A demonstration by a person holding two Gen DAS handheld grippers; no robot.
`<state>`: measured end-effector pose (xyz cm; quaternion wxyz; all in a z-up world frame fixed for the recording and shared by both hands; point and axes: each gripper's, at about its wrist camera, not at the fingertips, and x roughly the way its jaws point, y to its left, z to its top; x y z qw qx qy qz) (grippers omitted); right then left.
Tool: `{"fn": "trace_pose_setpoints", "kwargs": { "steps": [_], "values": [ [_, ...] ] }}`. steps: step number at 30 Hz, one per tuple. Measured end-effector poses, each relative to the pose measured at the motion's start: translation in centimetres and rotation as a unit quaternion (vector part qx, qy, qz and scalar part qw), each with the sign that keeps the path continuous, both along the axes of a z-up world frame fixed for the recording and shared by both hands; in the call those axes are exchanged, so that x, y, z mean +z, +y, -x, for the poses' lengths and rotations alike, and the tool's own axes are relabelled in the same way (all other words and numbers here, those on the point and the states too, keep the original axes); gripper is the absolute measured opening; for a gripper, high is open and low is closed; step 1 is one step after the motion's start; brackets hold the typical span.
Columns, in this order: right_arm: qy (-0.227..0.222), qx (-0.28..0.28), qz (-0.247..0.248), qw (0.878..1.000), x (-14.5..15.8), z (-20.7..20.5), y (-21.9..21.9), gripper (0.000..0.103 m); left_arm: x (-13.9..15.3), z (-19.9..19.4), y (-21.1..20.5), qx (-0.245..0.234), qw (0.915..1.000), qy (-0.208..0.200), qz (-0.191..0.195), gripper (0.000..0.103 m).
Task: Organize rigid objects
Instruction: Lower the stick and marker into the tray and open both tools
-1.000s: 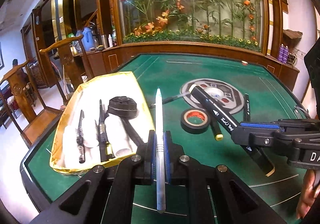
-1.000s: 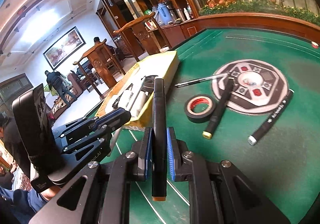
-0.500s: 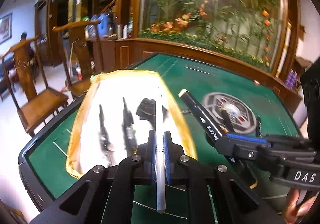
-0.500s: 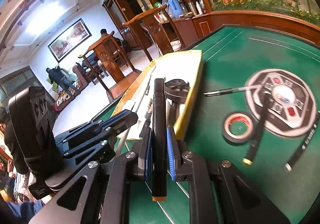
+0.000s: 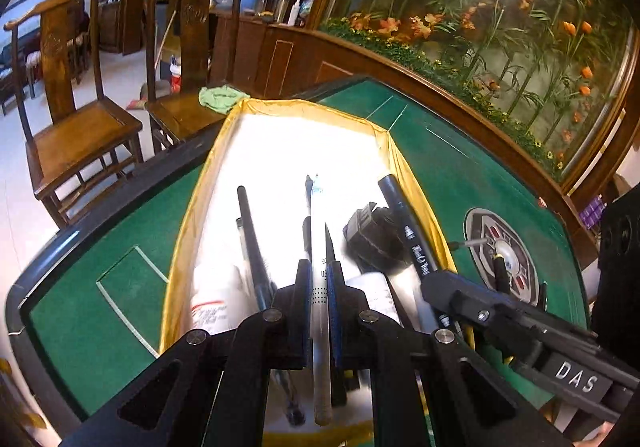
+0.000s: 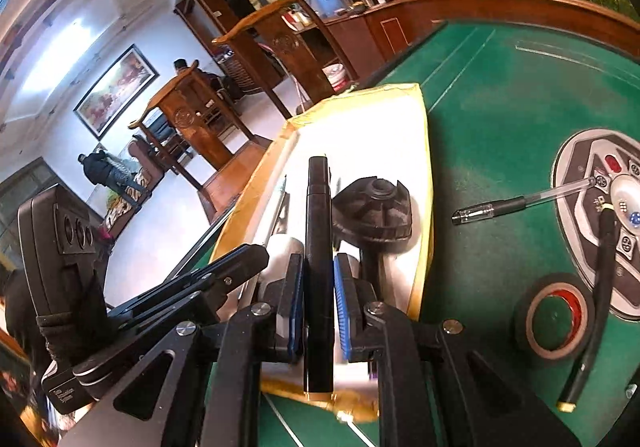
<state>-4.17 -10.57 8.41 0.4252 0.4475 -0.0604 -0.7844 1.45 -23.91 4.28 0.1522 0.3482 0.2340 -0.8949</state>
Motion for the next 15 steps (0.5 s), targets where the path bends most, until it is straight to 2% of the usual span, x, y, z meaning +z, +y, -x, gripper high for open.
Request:
{"fn": "trace_pose_setpoints", "kwargs": {
  "steps": [11,12,13,15],
  "values": [
    [-0.013,0.008,-0.022,1.0,-1.3,0.9,-1.5,0.016,-0.6,1.3,-0.1,-0.001,0.9999,-0.007,-0.012,0.009],
    [-0.014,0.009,-0.023,1.0,-1.3,0.9,-1.4,0.022,-0.6,1.2,0.0,-0.001,0.9999,-0.009,-0.012,0.016],
    [-0.014,0.009,-0.024,1.0,-1.3,0.8,-1.4,0.029,-0.5,1.1,-0.3,0.002,0.9999,-0.01,-0.012,0.029],
    [-0.01,0.005,-0.018,1.0,-1.0,0.6,-0.8,0.03,-0.2,0.5,-0.2,0.008,0.9999,-0.001,-0.008,0.043]
  ]
}}
